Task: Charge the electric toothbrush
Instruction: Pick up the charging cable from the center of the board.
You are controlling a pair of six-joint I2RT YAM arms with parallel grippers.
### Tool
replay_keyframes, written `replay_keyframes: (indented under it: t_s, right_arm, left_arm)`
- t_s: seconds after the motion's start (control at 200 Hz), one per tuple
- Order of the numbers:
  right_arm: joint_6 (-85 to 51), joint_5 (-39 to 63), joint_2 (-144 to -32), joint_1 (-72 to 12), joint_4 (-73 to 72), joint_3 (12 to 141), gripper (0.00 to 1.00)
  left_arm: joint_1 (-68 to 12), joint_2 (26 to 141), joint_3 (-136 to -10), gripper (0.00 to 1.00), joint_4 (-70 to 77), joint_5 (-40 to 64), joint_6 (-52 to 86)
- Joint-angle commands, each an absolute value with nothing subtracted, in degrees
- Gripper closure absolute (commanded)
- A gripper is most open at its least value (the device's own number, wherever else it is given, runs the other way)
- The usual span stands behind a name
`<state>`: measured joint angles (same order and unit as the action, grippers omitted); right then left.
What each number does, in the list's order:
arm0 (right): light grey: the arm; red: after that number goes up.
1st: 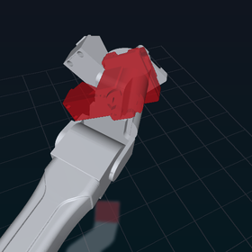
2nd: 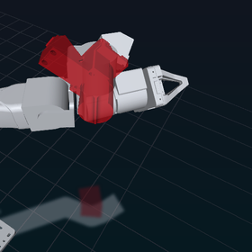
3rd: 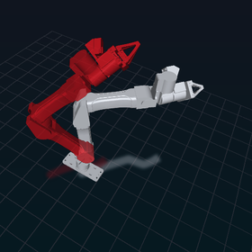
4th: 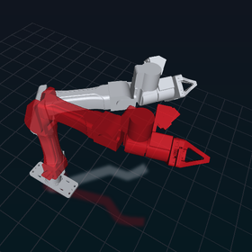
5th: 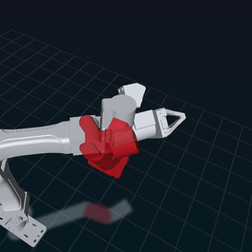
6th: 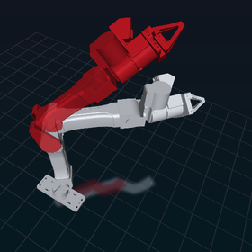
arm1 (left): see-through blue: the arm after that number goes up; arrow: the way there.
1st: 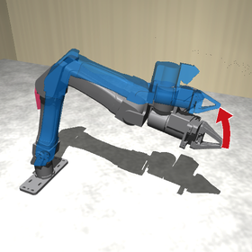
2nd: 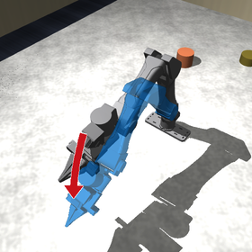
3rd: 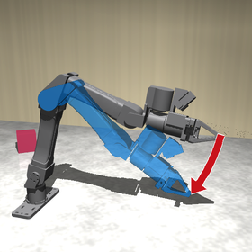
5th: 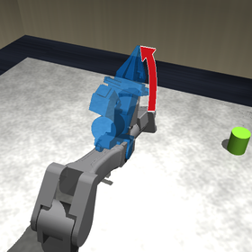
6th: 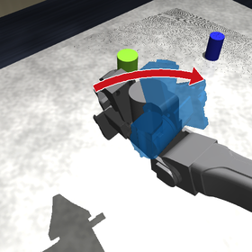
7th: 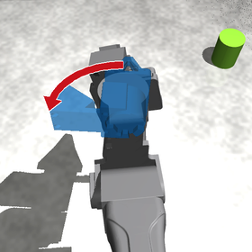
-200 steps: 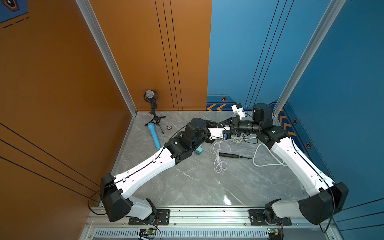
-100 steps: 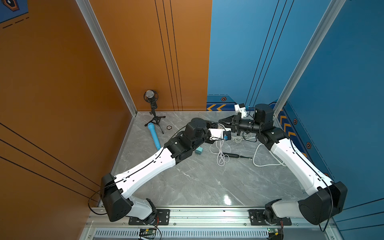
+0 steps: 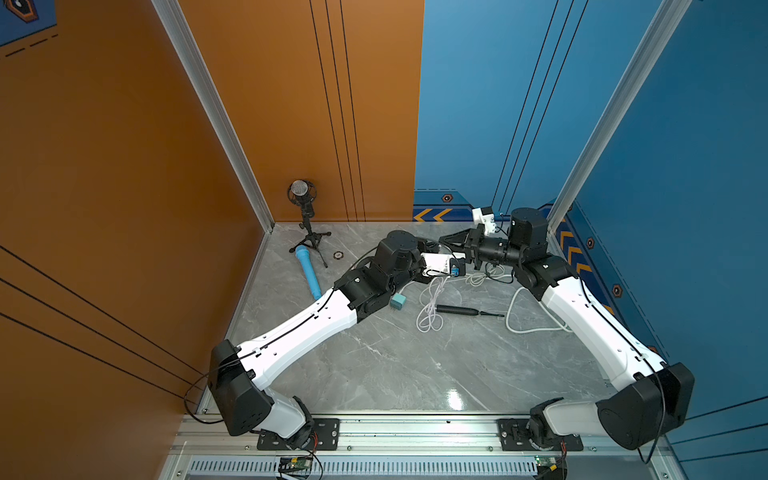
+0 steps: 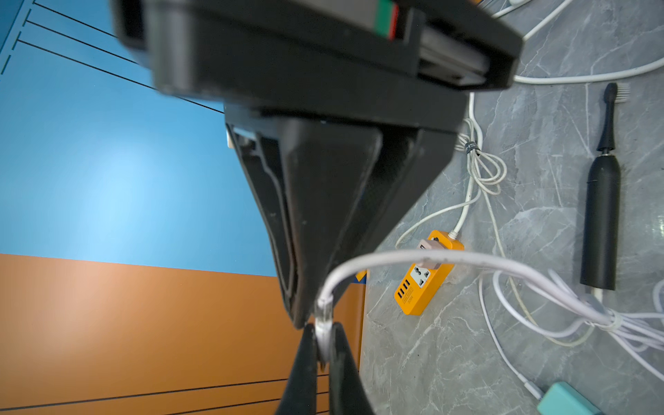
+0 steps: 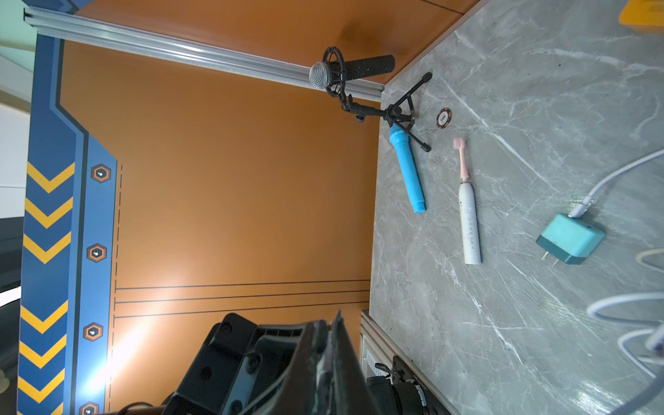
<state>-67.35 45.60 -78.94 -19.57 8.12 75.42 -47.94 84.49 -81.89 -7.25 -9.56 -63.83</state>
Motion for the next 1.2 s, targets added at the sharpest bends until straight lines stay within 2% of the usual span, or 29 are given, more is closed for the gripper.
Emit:
replay_keyframes:
  t_s: [0.0,0.055,0.235,0.305,0.38,0.495,0.656,0.856,1.196]
  right_arm:
    - [-66.6,47.6,-76.7,-20.6,10.4,74.7,0.96]
    - [-66.7,47.3,-76.6,-20.6,10.6,74.7,1.00]
    - [-67.2,47.2,-76.2,-20.6,10.6,74.8,1.00]
    - [-65.8,47.7,-75.8,-20.4,11.7,74.9,0.85]
    - [-65.1,48.8,-75.5,-19.8,12.5,74.2,0.83]
    - [-65.4,49.6,-74.8,-19.4,12.6,73.0,0.83]
    - [-65.4,49.2,-74.5,-19.5,12.2,73.5,0.90]
    - [-68.2,48.7,-75.4,-19.6,8.7,73.3,0.82]
    - [-68.4,46.9,-75.9,-19.3,8.9,73.2,0.84]
  left_arm:
    - [-47.1,85.4,-84.2,1.00,-4.1,-8.4,-63.3]
    - [-47.1,85.5,-84.3,1.00,-4.0,-8.4,-63.2]
    - [-46.9,86.5,-85.1,1.00,-4.1,-10.0,-63.3]
    - [-46.4,86.8,-85.6,1.00,-4.1,-10.6,-62.7]
    - [-45.8,86.8,-85.6,1.00,-4.1,-10.0,-62.3]
    - [-45.5,86.5,-85.5,1.00,-4.0,-9.3,-62.2]
    - [-45.8,85.9,-84.9,1.00,-4.1,-6.5,-61.4]
    - [-47.2,85.4,-84.4,1.00,-4.1,-5.4,-62.0]
    - [-48.2,84.6,-83.5,1.00,-4.0,-4.3,-63.1]
